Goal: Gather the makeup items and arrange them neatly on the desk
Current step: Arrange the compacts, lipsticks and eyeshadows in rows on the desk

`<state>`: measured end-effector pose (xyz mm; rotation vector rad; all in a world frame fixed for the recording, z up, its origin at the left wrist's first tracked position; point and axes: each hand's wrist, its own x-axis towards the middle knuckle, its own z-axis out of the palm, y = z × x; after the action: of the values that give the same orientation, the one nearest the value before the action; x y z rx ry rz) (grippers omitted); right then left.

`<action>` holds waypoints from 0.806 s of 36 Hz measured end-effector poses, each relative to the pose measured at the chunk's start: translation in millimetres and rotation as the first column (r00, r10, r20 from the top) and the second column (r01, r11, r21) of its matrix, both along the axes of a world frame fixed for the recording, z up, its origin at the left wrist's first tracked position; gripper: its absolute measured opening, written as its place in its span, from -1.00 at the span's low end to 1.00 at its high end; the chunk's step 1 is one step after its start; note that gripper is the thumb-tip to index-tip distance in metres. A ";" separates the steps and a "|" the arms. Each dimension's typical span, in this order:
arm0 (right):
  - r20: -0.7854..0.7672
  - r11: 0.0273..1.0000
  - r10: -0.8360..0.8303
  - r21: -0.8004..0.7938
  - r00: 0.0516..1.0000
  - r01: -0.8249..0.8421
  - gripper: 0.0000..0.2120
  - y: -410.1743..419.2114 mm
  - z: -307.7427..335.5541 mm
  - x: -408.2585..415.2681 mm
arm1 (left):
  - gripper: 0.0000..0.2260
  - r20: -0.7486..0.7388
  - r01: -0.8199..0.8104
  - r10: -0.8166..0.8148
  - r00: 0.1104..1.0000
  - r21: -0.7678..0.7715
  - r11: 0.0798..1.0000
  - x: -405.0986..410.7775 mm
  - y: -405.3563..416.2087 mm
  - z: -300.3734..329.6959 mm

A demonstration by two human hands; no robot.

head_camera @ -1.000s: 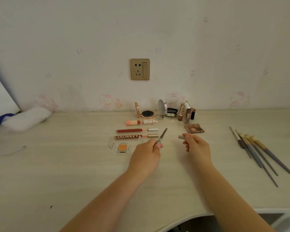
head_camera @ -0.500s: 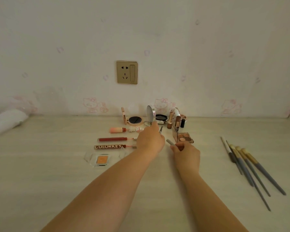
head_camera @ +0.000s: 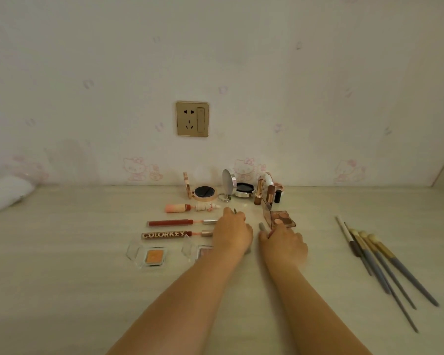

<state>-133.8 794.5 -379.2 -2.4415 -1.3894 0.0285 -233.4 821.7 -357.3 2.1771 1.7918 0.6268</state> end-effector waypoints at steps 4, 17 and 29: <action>-0.007 0.999 0.006 0.034 1.000 -0.005 -0.59 -0.7 -0.8 -0.4 | -0.64 -0.010 0.025 -0.025 1.000 0.011 1.000 -1.7 -9.0 -4.0; -0.086 0.996 -0.006 0.088 0.996 0.013 -0.71 -4.0 -1.0 2.8 | -0.62 -0.031 0.108 -0.104 0.994 0.129 0.986 -14.6 -36.3 -25.8; -0.097 0.995 -0.011 0.101 0.995 0.021 -0.71 -3.7 -1.1 3.2 | -0.63 -0.173 0.084 -0.055 0.983 0.166 0.982 -12.7 -38.9 -23.9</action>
<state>-130.6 790.9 -380.3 -2.3362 -1.2976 0.0687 -246.1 782.8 -381.2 2.4640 1.7921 0.6209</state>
